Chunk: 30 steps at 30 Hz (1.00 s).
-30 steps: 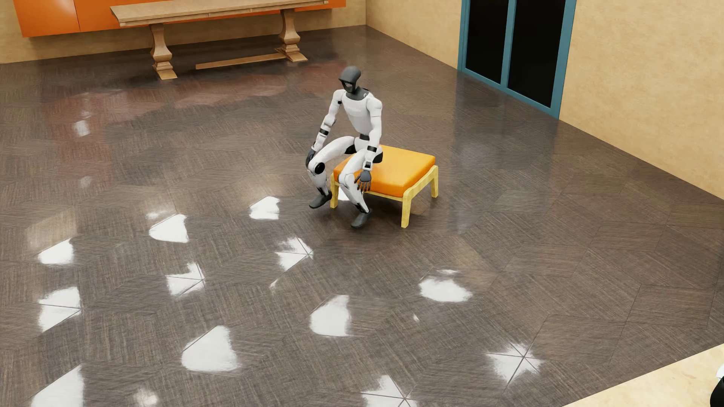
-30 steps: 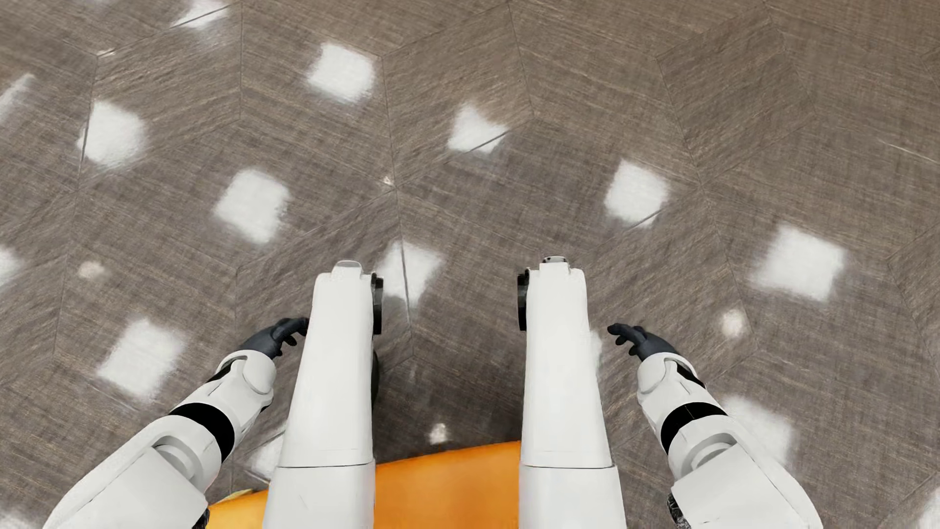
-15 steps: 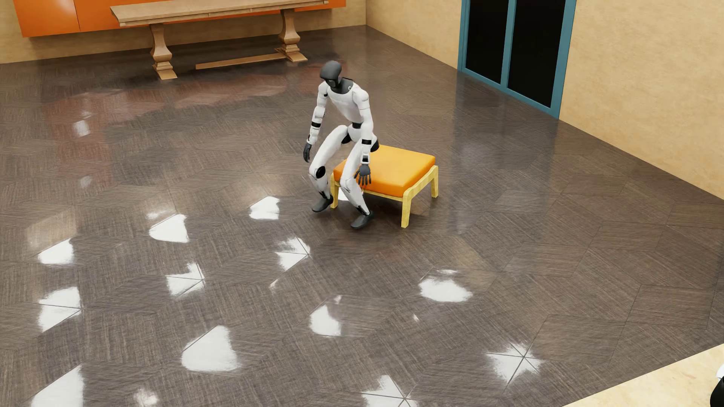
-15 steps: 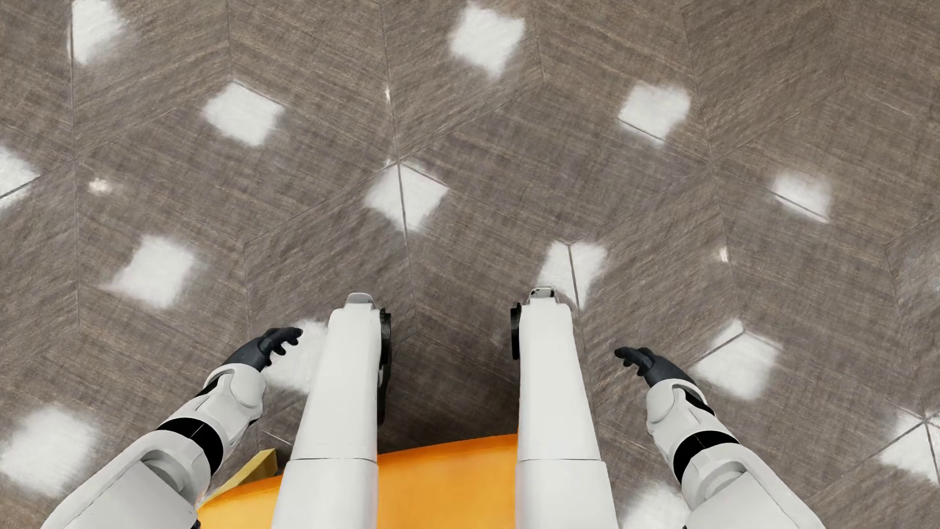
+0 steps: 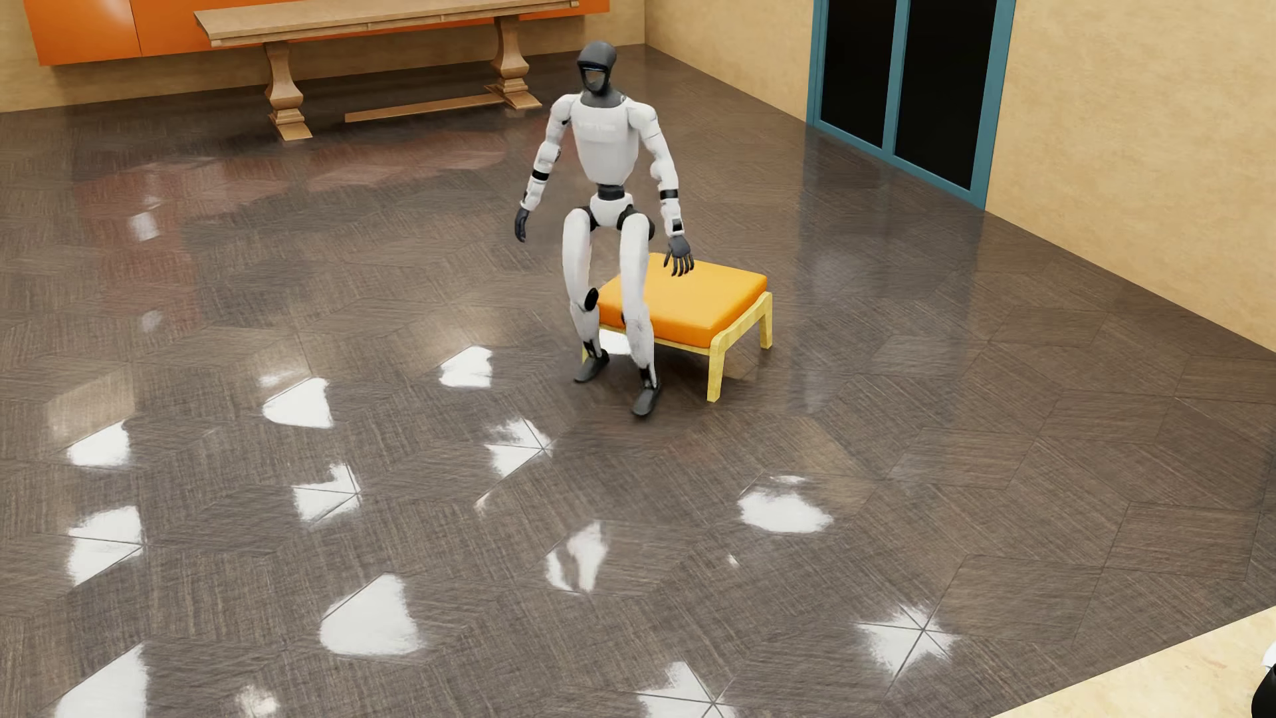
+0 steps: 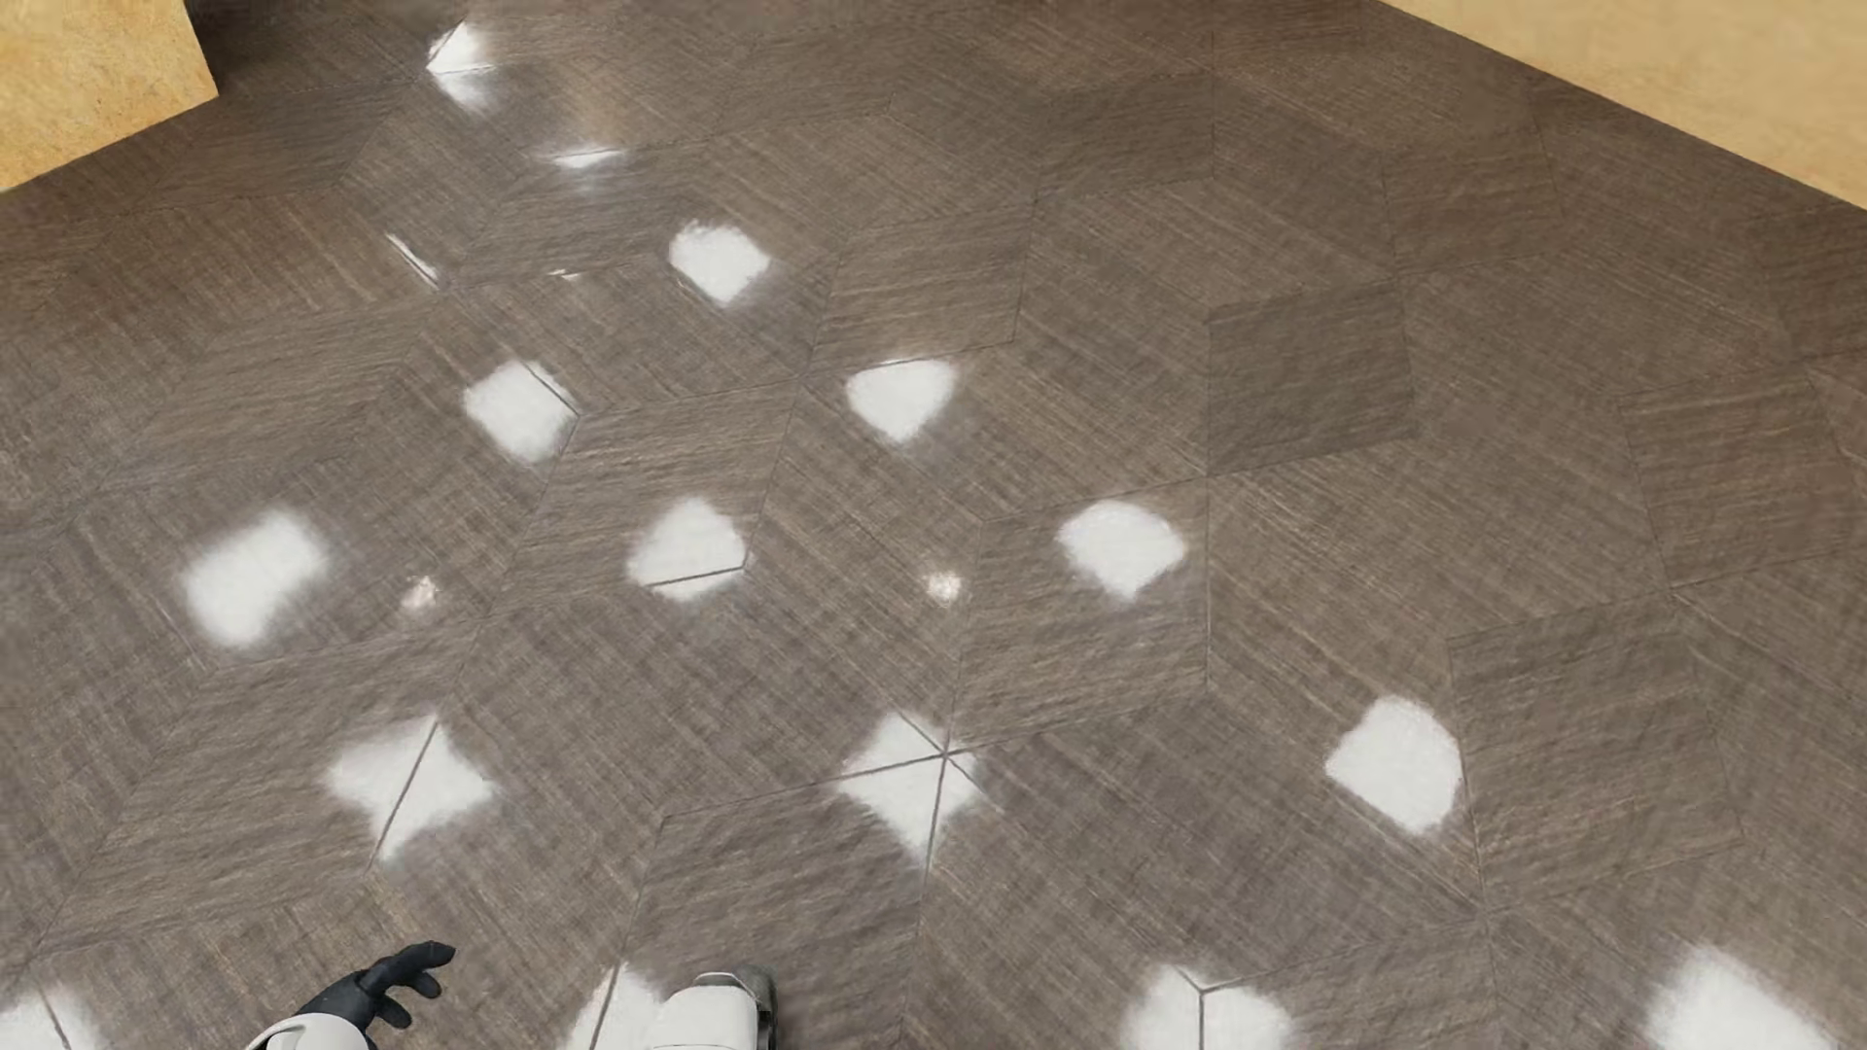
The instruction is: Rise from the chair
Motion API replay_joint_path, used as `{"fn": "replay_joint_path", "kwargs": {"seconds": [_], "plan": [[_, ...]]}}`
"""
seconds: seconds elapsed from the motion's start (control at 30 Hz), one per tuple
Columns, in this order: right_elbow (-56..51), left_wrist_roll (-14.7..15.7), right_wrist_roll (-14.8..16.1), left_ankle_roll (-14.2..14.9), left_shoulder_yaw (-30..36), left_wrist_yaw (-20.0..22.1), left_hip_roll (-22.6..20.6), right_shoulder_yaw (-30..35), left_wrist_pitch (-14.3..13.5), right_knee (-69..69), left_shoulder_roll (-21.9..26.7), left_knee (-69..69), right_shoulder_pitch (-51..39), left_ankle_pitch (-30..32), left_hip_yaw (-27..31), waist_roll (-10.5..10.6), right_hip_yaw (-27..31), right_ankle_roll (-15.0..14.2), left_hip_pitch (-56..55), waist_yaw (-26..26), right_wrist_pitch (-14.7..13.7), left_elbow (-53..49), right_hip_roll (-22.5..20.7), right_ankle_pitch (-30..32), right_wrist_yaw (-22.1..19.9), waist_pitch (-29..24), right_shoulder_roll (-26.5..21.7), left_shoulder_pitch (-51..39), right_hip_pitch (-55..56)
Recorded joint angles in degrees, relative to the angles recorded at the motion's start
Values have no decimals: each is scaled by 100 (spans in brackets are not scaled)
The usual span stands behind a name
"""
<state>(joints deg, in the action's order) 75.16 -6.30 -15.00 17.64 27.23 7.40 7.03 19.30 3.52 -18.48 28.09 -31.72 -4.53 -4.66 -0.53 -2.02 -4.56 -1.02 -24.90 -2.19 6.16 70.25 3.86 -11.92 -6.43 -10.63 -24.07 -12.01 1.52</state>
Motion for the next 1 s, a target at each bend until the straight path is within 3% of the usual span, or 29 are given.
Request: {"fn": "replay_joint_path", "kwargs": {"seconds": [0.13,0.2,0.3,0.33,0.43,0.53,0.6,0.67,0.73,0.77,0.83,0.87,0.93,1.0], "plan": [[-119,-84,115,-336,27,-134,108,-196,35,301,106,1318,-107,131,-141,-106,-240,-152,259,24,-144,134,225,-191,-120,248,36,51,-889],[-266,-151,242,-239,-19,-191,-34,-270,15,131,19,950,-105,377,-290,-131,-352,-472,350,-7,-254,141,515,12,-290,279,-14,61,-1185],[-392,-262,253,-883,183,-139,-431,-455,38,-1734,-49,1140,14,369,-320,-179,-115,-1040,986,72,-260,95,957,1194,-360,320,-19,155,-622],[-407,-332,280,-1084,282,-116,-535,-576,45,-2588,22,1422,13,416,-380,-227,41,-994,1318,183,-253,39,982,1541,-423,254,52,134,-191],[-402,-292,203,-1188,654,50,-656,-917,56,-3913,174,1730,186,228,-449,-200,477,-718,1958,553,-207,36,544,901,-421,52,280,-73,1085],[-249,-95,64,-1165,625,82,-693,-1046,-22,-2603,345,2072,293,-154,-480,-186,707,-415,2577,820,-120,-6,-136,637,-132,12,452,-196,2037],[-116,-27,199,-1174,714,155,-738,-1080,-98,-768,432,2246,363,-362,-518,-201,682,-328,2994,918,-154,27,-535,1049,-223,30,538,-202,2168],[-67,-42,252,-1210,789,103,-841,-1141,-112,514,399,2220,529,-437,-607,-219,539,-375,3363,964,-111,92,-636,1621,-200,128,494,-181,1992],[5,-146,239,-1162,658,28,-935,-1234,-76,300,259,1678,745,-476,-643,-187,354,-431,3606,930,-37,89,-510,1565,-135,256,349,-108,1705],[57,-116,297,-930,556,95,-849,-1228,-70,322,179,1030,803,-392,-673,-106,356,-349,3556,862,-10,68,-507,1668,-175,305,283,-44,1505],[148,98,419,352,412,81,-375,-1079,-2,121,104,-1014,744,564,-742,-1,462,-106,2984,699,47,47,-579,1526,-163,275,249,117,1060],[42,183,509,615,451,4,-144,-1055,34,82,82,-2058,704,910,-747,47,411,65,2570,618,49,32,-574,1322,-218,211,221,130,798],[-79,191,514,281,534,79,35,-1046,61,72,15,-2943,516,446,-617,36,370,96,1939,462,-58,139,-502,1089,-377,98,224,147,347],[-285,282,610,159,342,28,141,-871,66,99,-42,-2355,428,174,-463,10,424,-49,1526,366,-159,167,-339,901,-546,209,216,296,99]]}}
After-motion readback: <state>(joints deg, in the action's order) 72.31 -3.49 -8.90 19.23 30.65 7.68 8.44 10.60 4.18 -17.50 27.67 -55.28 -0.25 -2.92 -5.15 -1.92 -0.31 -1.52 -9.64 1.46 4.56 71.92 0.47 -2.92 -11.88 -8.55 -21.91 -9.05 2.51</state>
